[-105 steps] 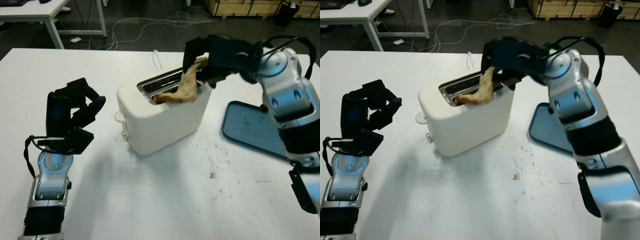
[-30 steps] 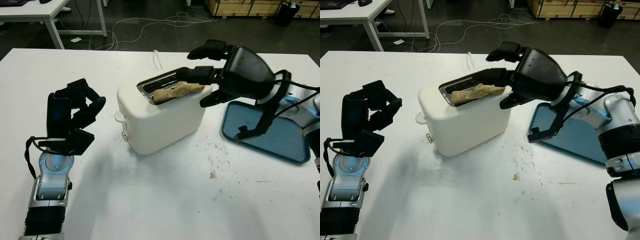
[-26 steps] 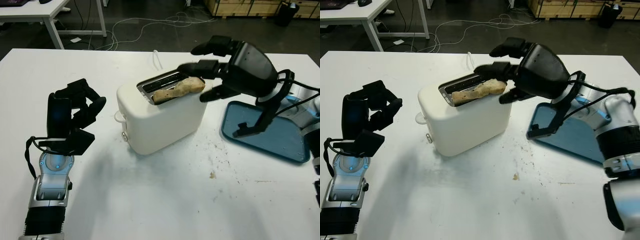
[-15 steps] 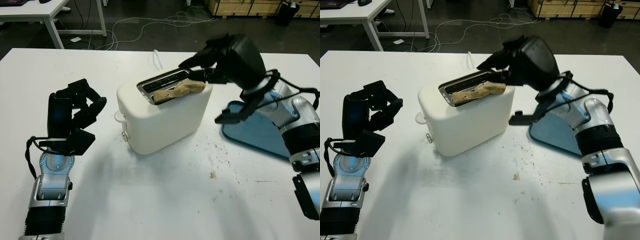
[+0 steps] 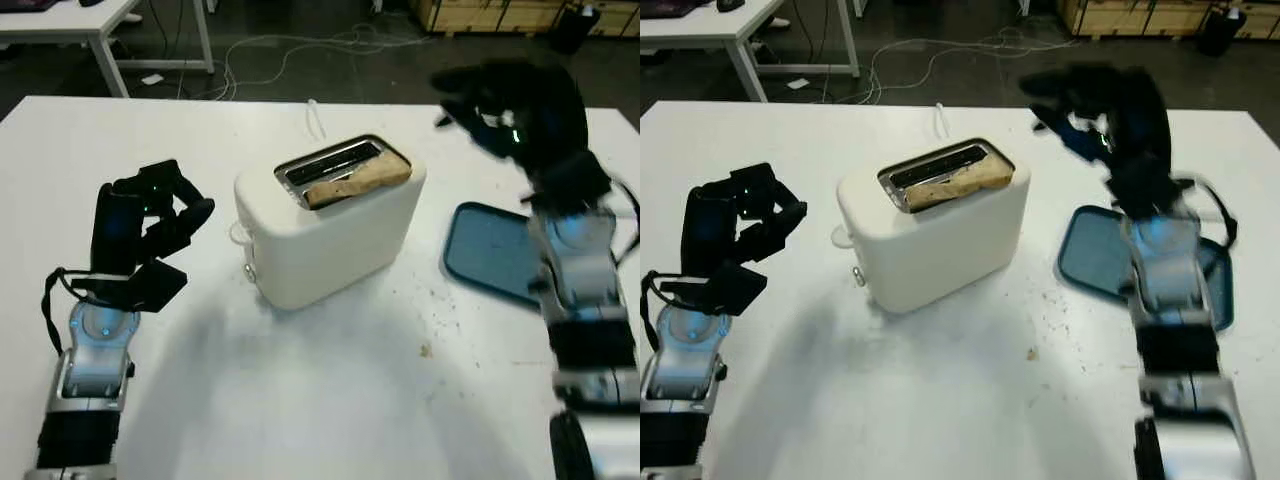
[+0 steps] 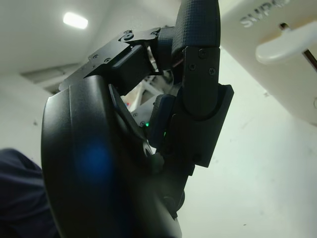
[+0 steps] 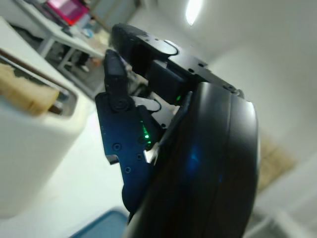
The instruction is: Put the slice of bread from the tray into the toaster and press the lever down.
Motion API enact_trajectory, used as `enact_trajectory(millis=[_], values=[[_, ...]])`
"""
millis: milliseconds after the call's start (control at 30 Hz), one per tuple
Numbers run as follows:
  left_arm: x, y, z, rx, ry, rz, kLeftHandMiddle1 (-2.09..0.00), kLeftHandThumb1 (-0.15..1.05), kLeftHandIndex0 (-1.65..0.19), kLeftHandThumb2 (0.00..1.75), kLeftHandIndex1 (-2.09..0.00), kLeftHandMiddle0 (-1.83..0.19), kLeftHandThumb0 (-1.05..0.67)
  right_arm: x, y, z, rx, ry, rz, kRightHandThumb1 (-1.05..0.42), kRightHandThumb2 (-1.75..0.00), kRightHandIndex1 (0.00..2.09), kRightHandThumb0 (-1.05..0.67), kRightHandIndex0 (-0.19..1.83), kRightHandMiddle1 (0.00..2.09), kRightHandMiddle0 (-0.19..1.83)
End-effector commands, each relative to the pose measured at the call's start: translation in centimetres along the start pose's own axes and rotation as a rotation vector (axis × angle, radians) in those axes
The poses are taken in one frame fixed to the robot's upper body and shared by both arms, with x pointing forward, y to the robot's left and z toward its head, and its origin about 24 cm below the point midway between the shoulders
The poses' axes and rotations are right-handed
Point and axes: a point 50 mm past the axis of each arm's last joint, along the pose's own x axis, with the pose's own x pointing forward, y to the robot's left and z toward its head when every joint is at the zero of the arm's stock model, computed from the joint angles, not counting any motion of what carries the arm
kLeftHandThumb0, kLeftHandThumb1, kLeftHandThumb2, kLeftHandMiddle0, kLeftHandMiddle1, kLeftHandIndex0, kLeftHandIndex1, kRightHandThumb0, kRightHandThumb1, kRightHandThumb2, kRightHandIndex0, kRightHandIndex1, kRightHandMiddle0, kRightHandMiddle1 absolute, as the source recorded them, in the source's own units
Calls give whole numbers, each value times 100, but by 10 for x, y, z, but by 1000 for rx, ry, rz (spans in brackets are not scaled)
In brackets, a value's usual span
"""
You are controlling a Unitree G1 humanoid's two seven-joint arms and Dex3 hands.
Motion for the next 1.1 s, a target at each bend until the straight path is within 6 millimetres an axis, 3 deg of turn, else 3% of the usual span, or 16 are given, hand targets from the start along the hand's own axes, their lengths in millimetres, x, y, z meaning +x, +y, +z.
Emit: enact_trajectory(millis=[0,200,233,333,400,533,767,1067], values=[[4,3,4,17,-30,-41,-163,92,-111,33,-75,-127,-80,-16,-3,-7,83,59,-88,-92,-34,123,-35,81,10,117],[12,12,9,126,-66,-227,-150,92,-115,26,-36,-116,-82,-51,-6,-30,197,207,-256,-92,-29,139,-44,82,20,121],[13,14,10,147,-69,-256,-147,92,-116,24,-31,-116,-82,-53,-6,-33,211,224,-269,-92,-28,142,-45,82,32,117],[19,19,13,205,-75,-321,-128,92,-123,17,-18,-119,-82,-57,-7,-39,212,251,-285,-92,-20,161,-56,84,109,88],[23,22,15,238,-82,-354,-122,92,-125,15,-13,-121,-82,-58,-7,-41,192,255,-294,-92,-20,172,-61,88,137,83],[30,27,18,313,-109,-417,-108,92,-126,15,-6,-126,-82,-59,-5,-44,160,271,-291,-92,-22,174,-67,100,168,80],[41,34,27,427,-209,-491,-110,92,-125,11,-3,-129,-82,-58,-1,-46,200,281,-289,-92,-21,175,-69,101,174,77],[49,33,33,474,-297,-534,-148,92,-125,6,-1,-116,-84,-57,-2,-46,189,284,-297,-92,-18,175,-73,99,175,76]])
